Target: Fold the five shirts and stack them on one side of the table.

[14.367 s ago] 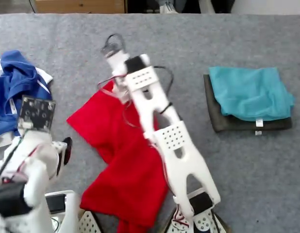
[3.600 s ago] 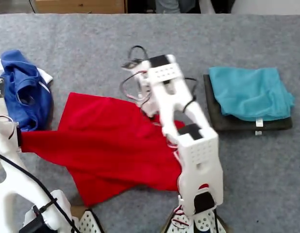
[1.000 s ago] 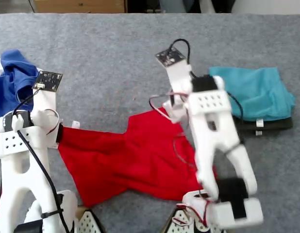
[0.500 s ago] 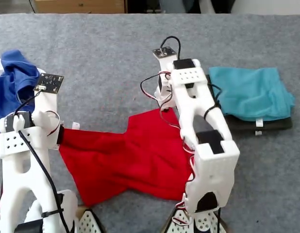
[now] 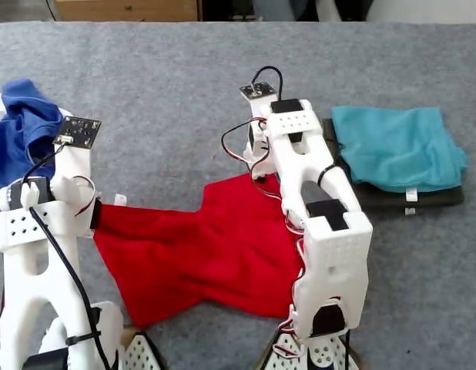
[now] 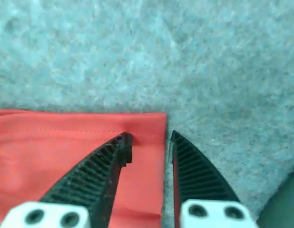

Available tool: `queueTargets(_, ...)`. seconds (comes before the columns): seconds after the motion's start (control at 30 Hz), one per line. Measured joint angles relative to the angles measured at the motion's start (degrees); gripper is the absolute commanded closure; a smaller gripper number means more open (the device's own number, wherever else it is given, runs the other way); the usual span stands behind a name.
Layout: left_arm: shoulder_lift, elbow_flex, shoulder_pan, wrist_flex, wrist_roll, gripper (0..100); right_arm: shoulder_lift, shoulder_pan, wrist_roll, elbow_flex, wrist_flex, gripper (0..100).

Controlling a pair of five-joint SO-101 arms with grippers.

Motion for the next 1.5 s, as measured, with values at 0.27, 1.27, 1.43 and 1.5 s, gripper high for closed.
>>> queueTargets(0.27,0.0,0.0,0.0,0.0,0.0,97,0.1,0.0,0.0,-2.4,0.0,85.3)
queueTargets(1.27,0.0,0.0,0.0,0.0,0.2,97,5.8,-0.5,-0.1,-5.1,-2.0,98.5)
queueTargets(1.43,0.0,0.0,0.0,0.0,0.2,97,6.0,-0.5,-0.1,-7.3,0.3,98.5)
queueTargets(1.5,0.0,0.0,0.0,0.0,0.5,97,6.0,-0.7,-0.1,-9.3,2.5,98.5)
